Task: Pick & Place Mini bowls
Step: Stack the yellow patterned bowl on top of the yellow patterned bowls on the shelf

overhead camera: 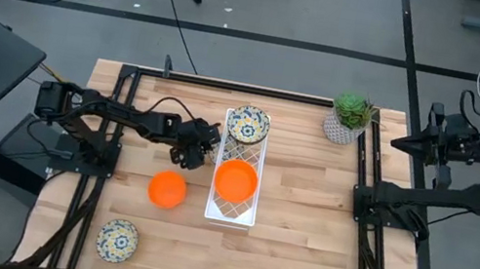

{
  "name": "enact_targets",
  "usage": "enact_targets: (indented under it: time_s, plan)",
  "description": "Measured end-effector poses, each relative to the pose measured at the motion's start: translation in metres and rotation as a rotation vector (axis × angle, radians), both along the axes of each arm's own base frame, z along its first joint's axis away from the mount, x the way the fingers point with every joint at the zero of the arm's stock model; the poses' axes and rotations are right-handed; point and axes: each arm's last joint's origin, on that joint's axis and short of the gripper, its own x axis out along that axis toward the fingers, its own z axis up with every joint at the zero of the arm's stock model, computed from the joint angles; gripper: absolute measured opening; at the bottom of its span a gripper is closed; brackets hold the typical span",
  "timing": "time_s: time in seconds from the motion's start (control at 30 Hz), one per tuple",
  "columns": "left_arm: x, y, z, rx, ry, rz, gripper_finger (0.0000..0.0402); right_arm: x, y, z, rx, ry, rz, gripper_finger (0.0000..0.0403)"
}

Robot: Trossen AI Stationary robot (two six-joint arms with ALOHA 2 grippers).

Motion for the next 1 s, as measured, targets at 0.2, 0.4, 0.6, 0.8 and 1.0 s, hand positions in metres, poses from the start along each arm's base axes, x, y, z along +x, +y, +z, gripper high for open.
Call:
enact_targets:
  time_s: [0.2, 0.4, 0.6, 0.8, 1.0]
  plan:
    - [0.0000, 0.0000, 0.0001, 0.002, 0.000, 0.001, 0.0116, 0.0000, 0.0000, 0.0000, 0.000, 0.000, 0.000, 0.0011]
    - [0.0000, 0.0000, 0.0002, -0.001, -0.001, 0.000, 0.0063, -0.0001, 0.0000, 0.0000, 0.000, 0.000, 0.000, 0.0011]
    - [-0.0004, -0.0002, 0.0002, -0.005, 0.001, 0.003, 0.0009, 0.0000, 0.0000, 0.0000, 0.000, 0.000, 0.000, 0.0011]
    - [-0.0006, -0.0012, 0.0000, -0.056, -0.008, 0.028, 0.0008, 0.0000, 0.0000, 0.0000, 0.000, 0.000, 0.000, 0.0011]
    - [-0.0018, -0.0015, -0.0004, -0.087, -0.004, 0.071, 0.0005, 0.0000, 0.0000, 0.0000, 0.000, 0.000, 0.000, 0.0011]
